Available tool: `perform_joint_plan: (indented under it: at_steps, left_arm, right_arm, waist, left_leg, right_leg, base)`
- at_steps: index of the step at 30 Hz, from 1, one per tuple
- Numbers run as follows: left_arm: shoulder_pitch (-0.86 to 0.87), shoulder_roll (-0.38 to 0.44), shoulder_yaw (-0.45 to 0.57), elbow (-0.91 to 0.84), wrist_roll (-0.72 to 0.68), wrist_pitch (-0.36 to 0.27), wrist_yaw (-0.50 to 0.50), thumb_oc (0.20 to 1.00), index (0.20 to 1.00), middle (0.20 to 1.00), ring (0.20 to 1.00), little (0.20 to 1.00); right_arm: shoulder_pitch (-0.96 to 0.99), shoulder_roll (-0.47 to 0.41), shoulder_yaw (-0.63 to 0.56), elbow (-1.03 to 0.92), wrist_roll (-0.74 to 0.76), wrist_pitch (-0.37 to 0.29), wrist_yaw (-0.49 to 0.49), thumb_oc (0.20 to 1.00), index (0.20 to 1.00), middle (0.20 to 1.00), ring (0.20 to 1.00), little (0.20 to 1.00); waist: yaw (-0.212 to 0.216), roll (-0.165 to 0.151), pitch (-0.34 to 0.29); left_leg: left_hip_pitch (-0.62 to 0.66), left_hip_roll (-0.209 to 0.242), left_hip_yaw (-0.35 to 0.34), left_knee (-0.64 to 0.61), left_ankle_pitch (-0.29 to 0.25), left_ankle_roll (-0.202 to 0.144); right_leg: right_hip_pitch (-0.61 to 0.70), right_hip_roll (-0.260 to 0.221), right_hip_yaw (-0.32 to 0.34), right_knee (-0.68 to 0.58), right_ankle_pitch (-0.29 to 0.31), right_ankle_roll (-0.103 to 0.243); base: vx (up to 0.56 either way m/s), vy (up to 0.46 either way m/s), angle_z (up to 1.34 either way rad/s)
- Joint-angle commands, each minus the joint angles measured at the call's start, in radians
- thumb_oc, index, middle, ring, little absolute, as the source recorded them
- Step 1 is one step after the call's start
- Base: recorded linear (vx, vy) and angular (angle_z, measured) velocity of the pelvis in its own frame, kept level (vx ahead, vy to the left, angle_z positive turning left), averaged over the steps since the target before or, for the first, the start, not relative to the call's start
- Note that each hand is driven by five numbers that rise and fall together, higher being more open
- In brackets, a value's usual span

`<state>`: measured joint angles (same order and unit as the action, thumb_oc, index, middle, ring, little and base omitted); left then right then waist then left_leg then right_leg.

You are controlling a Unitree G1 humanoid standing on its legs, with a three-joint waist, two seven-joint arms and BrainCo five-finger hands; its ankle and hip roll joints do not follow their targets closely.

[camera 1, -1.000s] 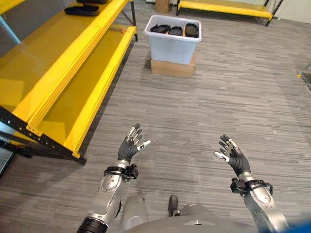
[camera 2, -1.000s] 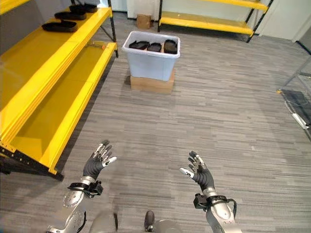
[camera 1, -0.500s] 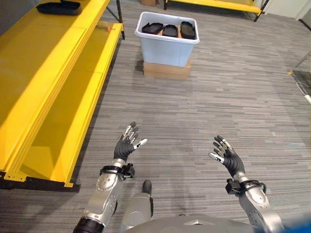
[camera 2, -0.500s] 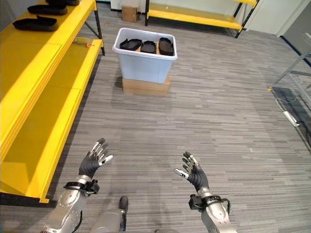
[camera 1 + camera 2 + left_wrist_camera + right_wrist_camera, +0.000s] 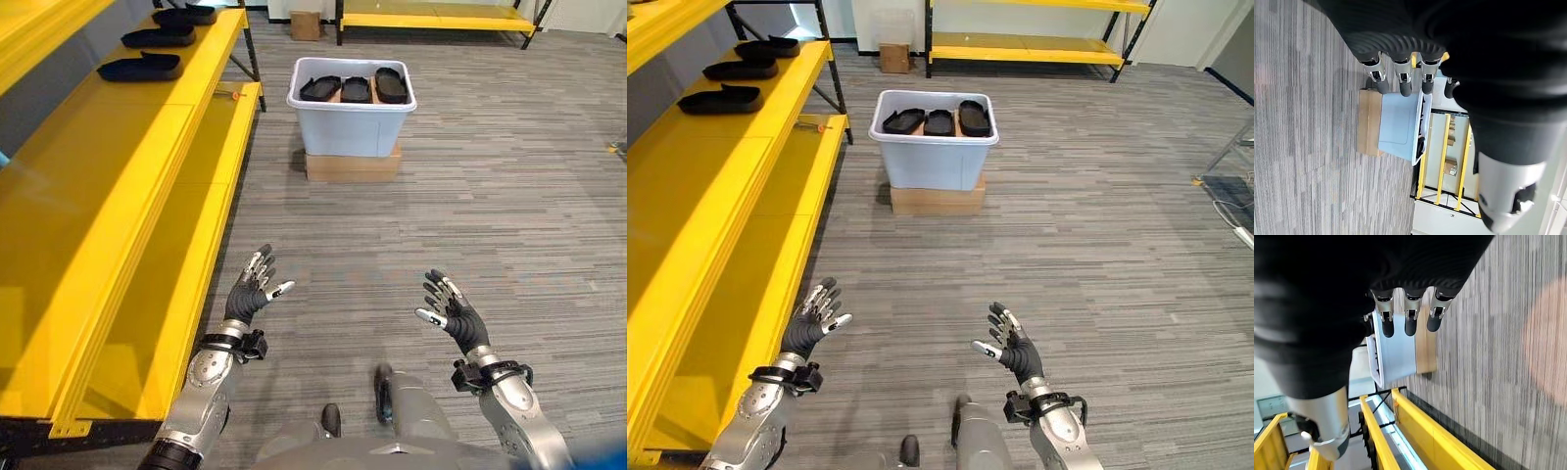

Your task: Move parts from the plastic box to the shelf.

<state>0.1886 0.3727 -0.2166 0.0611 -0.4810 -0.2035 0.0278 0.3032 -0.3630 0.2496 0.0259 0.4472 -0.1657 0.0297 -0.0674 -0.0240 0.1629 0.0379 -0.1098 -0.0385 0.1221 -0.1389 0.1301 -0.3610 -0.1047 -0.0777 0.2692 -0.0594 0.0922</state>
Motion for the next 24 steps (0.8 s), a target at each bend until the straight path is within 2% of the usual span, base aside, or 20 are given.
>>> perform_joint_plan:
  at_steps: [1, 2, 3, 5, 6, 9, 11, 12, 13, 14, 15, 16, 17, 19, 21, 22, 23, 24]
  left_arm:
    - [0.004, 0.01, 0.004, -0.073, 0.002, -0.053, -0.029, 1.0, 1.0, 1.0, 1.0, 1.0]
    - [0.007, 0.003, -0.002, -0.069, 0.005, -0.05, -0.033, 1.0, 1.0, 1.0, 1.0, 1.0]
    - [0.0, -0.007, -0.01, -0.062, 0.011, -0.053, -0.029, 1.0, 1.0, 1.0, 1.0, 1.0]
    - [-0.001, -0.017, -0.018, -0.068, -0.007, -0.056, -0.039, 1.0, 1.0, 1.0, 1.0, 1.0]
    - [-0.001, -0.021, -0.021, -0.067, -0.015, -0.056, -0.039, 1.0, 1.0, 1.0, 1.0, 1.0]
    - [-0.003, -0.026, -0.026, -0.062, -0.024, -0.051, -0.035, 1.0, 1.0, 1.0, 1.0, 1.0]
    - [-0.004, -0.025, -0.027, -0.063, -0.03, -0.051, -0.038, 1.0, 1.0, 1.0, 1.0, 1.0]
    - [-0.001, -0.026, -0.026, -0.066, -0.032, -0.053, -0.037, 1.0, 1.0, 1.0, 1.0, 1.0]
    - [-0.002, -0.023, -0.033, -0.07, -0.04, -0.052, -0.037, 1.0, 1.0, 1.0, 1.0, 1.0]
    - [-0.006, -0.022, -0.038, -0.068, -0.048, -0.051, -0.036, 1.0, 1.0, 1.0, 1.0, 1.0]
    - [-0.008, -0.019, -0.04, -0.072, -0.053, -0.049, -0.034, 1.0, 1.0, 1.0, 1.0, 1.0]
    - [-0.01, -0.016, -0.041, -0.072, -0.056, -0.046, -0.038, 1.0, 1.0, 1.0, 1.0, 1.0]
    - [-0.006, -0.015, -0.045, -0.076, -0.05, -0.043, -0.039, 1.0, 1.0, 1.0, 1.0, 1.0]
    - [-0.002, -0.018, -0.047, -0.071, -0.048, -0.042, -0.035, 1.0, 1.0, 1.0, 1.0, 1.0]
    - [0.006, -0.014, -0.043, -0.066, -0.044, -0.042, -0.032, 1.0, 1.0, 1.0, 1.0, 1.0]
    - [0.007, -0.014, -0.043, -0.066, -0.043, -0.042, -0.032, 1.0, 1.0, 1.0, 1.0, 1.0]
    - [0.025, -0.009, -0.034, -0.069, -0.02, -0.042, -0.033, 1.0, 1.0, 1.0, 1.0, 1.0]
    - [0.03, -0.008, -0.032, -0.069, -0.005, -0.042, -0.029, 1.0, 1.0, 1.0, 1.0, 1.0]
  right_arm:
    - [-0.056, -0.012, -0.009, -0.016, 0.02, -0.033, 0.007, 1.0, 1.0, 1.0, 1.0, 1.0]
    - [-0.049, -0.016, -0.012, -0.031, 0.018, -0.033, 0.009, 1.0, 1.0, 1.0, 1.0, 1.0]
    - [-0.06, -0.019, -0.005, -0.025, 0.007, -0.037, 0.005, 1.0, 1.0, 1.0, 1.0, 1.0]
    - [-0.066, -0.029, -0.011, -0.028, 0.02, -0.04, 0.007, 1.0, 1.0, 1.0, 1.0, 1.0]
    - [-0.074, -0.037, -0.013, -0.033, 0.02, -0.042, 0.006, 1.0, 1.0, 1.0, 1.0, 1.0]
    - [-0.078, -0.043, -0.012, -0.027, 0.026, -0.043, 0.002, 1.0, 1.0, 1.0, 1.0, 1.0]
    - [-0.076, -0.045, -0.011, -0.029, 0.027, -0.042, 0.002, 1.0, 1.0, 1.0, 1.0, 1.0]
    - [-0.072, -0.048, -0.013, -0.029, 0.027, -0.044, 0.002, 1.0, 1.0, 1.0, 1.0, 1.0]
    - [-0.067, -0.058, -0.021, -0.028, 0.032, -0.046, 0.0, 1.0, 1.0, 1.0, 1.0, 1.0]
    - [-0.065, -0.063, -0.026, -0.032, 0.035, -0.049, -0.005, 1.0, 1.0, 1.0, 1.0, 1.0]
    - [-0.065, -0.067, -0.031, -0.035, 0.036, -0.053, -0.011, 1.0, 1.0, 1.0, 1.0, 1.0]
    - [-0.066, -0.071, -0.035, -0.037, 0.035, -0.053, -0.015, 1.0, 1.0, 1.0, 1.0, 1.0]
    - [-0.059, -0.073, -0.042, -0.039, 0.028, -0.055, -0.027, 1.0, 1.0, 1.0, 1.0, 1.0]
    - [-0.057, -0.069, -0.043, -0.037, 0.028, -0.056, -0.037, 1.0, 1.0, 1.0, 1.0, 1.0]
    - [-0.053, -0.063, -0.048, -0.038, 0.018, -0.061, -0.045, 1.0, 1.0, 1.0, 1.0, 1.0]
    - [-0.052, -0.063, -0.048, -0.038, 0.017, -0.061, -0.046, 1.0, 1.0, 1.0, 1.0, 1.0]
    - [-0.042, -0.059, -0.053, -0.032, -0.014, -0.066, -0.05, 1.0, 1.0, 1.0, 1.0, 1.0]
    - [-0.038, -0.059, -0.05, -0.029, -0.02, -0.068, -0.051, 1.0, 1.0, 1.0, 1.0, 1.0]
  waist:
    - [-0.022, 0.001, -0.005]
    - [-0.018, -0.001, -0.013]
    - [-0.02, -0.007, -0.018]
    - [-0.021, -0.001, -0.036]
    - [-0.021, 0.005, -0.047]
    - [-0.023, 0.017, -0.055]
    - [-0.024, 0.017, -0.056]
    - [-0.022, 0.016, -0.056]
    - [-0.017, 0.005, -0.047]
    - [-0.011, -0.005, -0.036]
    - [-0.008, -0.018, -0.025]
    - [-0.001, -0.027, -0.014]
    - [0.009, -0.04, 0.001]
    - [0.025, -0.052, 0.008]
    - [0.035, -0.056, 0.003]
    - [0.035, -0.057, 0.003]
    - [0.054, -0.039, -0.001]
    - [0.062, -0.037, -0.002]
  left_leg:
    - [0.105, 0.046, -0.003, -0.052, 0.006, -0.099]
    - [0.112, 0.047, -0.013, -0.047, 0.005, -0.106]
    - [0.123, 0.053, -0.009, -0.036, -0.005, -0.108]
    - [0.139, 0.068, -0.019, -0.036, -0.01, -0.117]
    - [0.154, 0.089, -0.024, -0.037, -0.007, -0.127]
    - [0.148, 0.122, -0.034, -0.001, 0.038, -0.158]
    - [0.142, 0.127, -0.038, 0.015, 0.049, -0.168]
    - [0.129, 0.133, -0.037, 0.05, 0.078, -0.18]
    - [0.066, 0.141, -0.023, 0.201, 0.165, -0.21]
    - [0.013, 0.144, -0.009, 0.291, 0.213, -0.231]
    - [-0.026, 0.159, 0.02, 0.368, 0.244, -0.238]
    - [-0.055, 0.166, 0.041, 0.413, 0.24, -0.23]
    - [-0.121, 0.166, 0.095, 0.44, 0.21, -0.213]
    - [-0.212, 0.152, 0.113, 0.392, 0.151, -0.186]
    - [-0.265, 0.157, 0.111, 0.266, 0.124, -0.168]
    - [-0.26, 0.156, 0.112, 0.264, 0.123, -0.167]
    - [-0.281, 0.201, 0.113, -0.025, 0.25, -0.186]
    - [-0.297, 0.216, 0.118, -0.108, 0.283, -0.194]
  right_leg:
    - [0.079, 0.021, 0.028, -0.195, 0.208, 0.052]
    - [0.101, 0.018, 0.018, -0.219, 0.206, 0.05]
    - [0.112, 0.025, 0.038, -0.209, 0.226, 0.038]
    - [0.126, 0.046, 0.032, -0.203, 0.218, 0.026]
    - [0.12, 0.068, 0.012, -0.166, 0.195, 0.014]
    - [0.128, 0.085, -0.014, -0.139, 0.149, -0.007]
    - [0.138, 0.091, -0.016, -0.142, 0.139, -0.012]
    - [0.151, 0.099, -0.017, -0.145, 0.126, -0.019]
    - [0.192, 0.099, -0.02, -0.154, 0.108, -0.037]
    - [0.213, 0.094, -0.025, -0.158, 0.098, -0.048]
    - [0.234, 0.088, -0.033, -0.16, 0.089, -0.061]
    - [0.254, 0.089, -0.033, -0.166, 0.081, -0.07]
    - [0.289, 0.081, -0.032, -0.175, 0.062, -0.077]
    - [0.327, 0.073, -0.028, -0.194, 0.048, -0.07]
    - [0.347, 0.075, -0.017, -0.203, 0.03, -0.064]
    - [0.35, 0.073, -0.016, -0.203, 0.028, -0.063]
    - [0.407, 0.102, -0.008, -0.212, -0.006, -0.053]
    - [0.435, 0.104, -0.004, -0.215, -0.022, -0.047]
  base:
    - [0.27, -0.135, 0.02]
    - [0.28, -0.158, 0.26]
    - [0.37, -0.198, 0.43]
    - [0.33, -0.166, 0.5]
    - [0.27, -0.154, 0.36]
    - [0.26, -0.167, 0.09]
    - [0.14, -0.1, 0.02]
    - [0.24, -0.195, 0.21]
    - [0.23, -0.217, 0.21]
    - [0.2, -0.235, 0.33]
    - [0.12, -0.176, 0.25]
    - [0.21, -0.199, 0.11]
    - [0.24, -0.145, 0.01]
    - [0.23, -0.064, 0.24]
    - [0.2, 0.016, 0.12]
    - [0.45, 0.117, -0.16]
    - [0.51, 0.145, -0.33]
    - [0.62, 0.177, -0.53]
